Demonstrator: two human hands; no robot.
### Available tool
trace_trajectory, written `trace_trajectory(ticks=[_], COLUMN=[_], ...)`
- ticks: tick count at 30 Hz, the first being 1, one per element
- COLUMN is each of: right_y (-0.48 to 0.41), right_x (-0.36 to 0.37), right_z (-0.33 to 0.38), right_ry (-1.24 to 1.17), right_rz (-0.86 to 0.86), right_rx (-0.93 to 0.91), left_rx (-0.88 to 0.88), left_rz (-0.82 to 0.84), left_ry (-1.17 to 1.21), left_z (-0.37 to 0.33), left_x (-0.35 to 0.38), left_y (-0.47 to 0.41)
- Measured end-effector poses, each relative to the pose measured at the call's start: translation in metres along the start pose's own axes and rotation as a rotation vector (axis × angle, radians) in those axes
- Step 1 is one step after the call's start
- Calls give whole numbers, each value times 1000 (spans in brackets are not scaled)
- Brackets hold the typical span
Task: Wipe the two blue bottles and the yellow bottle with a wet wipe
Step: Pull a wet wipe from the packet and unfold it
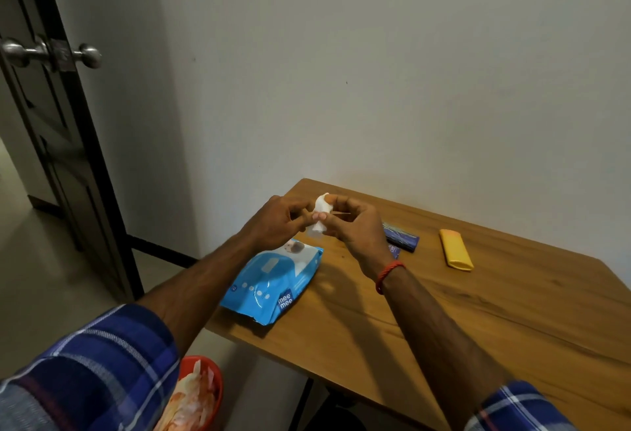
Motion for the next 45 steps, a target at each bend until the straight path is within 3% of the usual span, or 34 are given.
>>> trace_trajectory(ticks=[10, 18, 22, 33, 45], right_y=[1, 8, 8, 15, 20], right_x=[-31, -41, -48, -79, -108], right_z=[4, 11, 9, 10, 14], right_ry=[97, 110, 278, 292, 261], right_rz=[-170, -7, 42, -209, -275], right_rx=[14, -74, -115, -65, -85], left_rx=[-46, 7, 29, 21, 11], left_rz=[10, -20, -44, -20, 98], left_ry=[11, 56, 110, 196, 295], left_z=[-11, -37, -46, -59, -90], left_x=[11, 26, 34, 46, 67], left_y=[-9, -17, -22, -30, -42])
Point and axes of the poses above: each hand's wrist, its own y-axis away from the middle knuckle, its own x-axis out of the palm, z = x × y, the point moved 2 cm from there along -y, towards the middle knuckle
